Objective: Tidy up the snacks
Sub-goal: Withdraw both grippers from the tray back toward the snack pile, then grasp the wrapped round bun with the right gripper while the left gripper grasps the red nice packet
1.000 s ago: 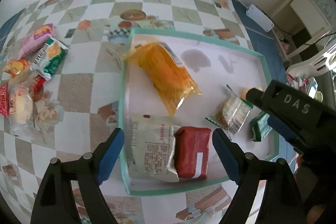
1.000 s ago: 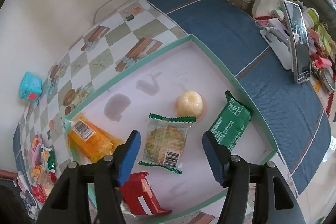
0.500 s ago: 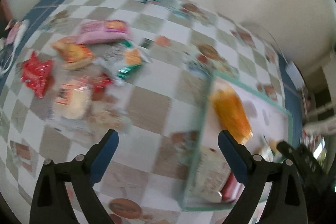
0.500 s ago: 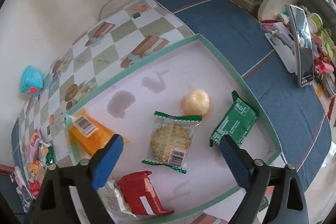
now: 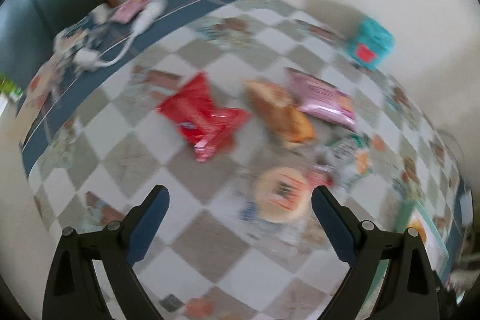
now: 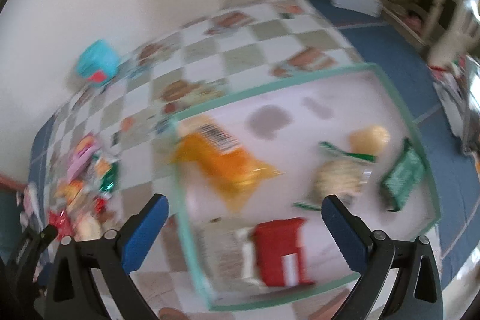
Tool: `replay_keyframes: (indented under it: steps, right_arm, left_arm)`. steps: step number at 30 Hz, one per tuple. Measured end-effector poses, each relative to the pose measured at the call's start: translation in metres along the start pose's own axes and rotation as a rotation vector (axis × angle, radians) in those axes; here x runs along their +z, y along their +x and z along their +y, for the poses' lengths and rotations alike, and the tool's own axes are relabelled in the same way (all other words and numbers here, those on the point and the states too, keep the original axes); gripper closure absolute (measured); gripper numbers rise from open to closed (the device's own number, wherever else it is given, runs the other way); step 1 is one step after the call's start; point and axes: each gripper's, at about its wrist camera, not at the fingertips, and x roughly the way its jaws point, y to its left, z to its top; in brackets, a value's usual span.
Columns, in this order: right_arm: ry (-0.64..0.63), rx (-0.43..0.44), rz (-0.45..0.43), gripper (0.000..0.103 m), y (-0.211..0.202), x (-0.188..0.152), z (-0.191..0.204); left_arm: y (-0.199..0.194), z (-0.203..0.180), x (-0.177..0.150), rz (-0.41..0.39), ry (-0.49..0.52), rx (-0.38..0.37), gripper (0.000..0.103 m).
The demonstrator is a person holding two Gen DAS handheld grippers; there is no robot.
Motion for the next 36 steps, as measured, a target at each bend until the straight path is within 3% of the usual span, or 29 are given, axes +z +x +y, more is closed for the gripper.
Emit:
replay_keyframes:
  steps: [6, 15, 20, 29, 34, 36]
  right_arm:
    - [-0.112, 0.123, 0.026, 0.0, 0.005, -0.017, 0.055]
    - [-0.242, 0.184, 0.033, 0.0, 0.011, -0.036, 0.109]
    - [-0.279, 0.183, 0.063, 0.0, 0.027, -0.042, 0.132]
    - [-0.326, 0.21, 0.091, 0.0, 0.047, -0.052, 0.177]
    - [-0.38, 0.207, 0.078, 0.0, 0.053, -0.057, 0.199]
    - [-0.388, 0.187, 0.073, 0.0, 0.057, -0.057, 0.204]
  left_arm:
    - [0.012, 0.046, 0.011, 0.026, -0.12, 0.015, 0.007]
    - [0.024, 0.071, 0.02, 0.053, -0.19, -0.013, 0.007]
    - [0.033, 0.074, 0.026, 0.07, -0.168, -0.033, 0.007]
    - [0.039, 0.077, 0.054, 0.024, -0.006, 0.014, 0.007]
    - [0.047, 0.072, 0.065, 0.013, 0.101, -0.041, 0.007]
    - [0.057, 0.079, 0.069, 0.048, 0.069, -0.106, 0.007]
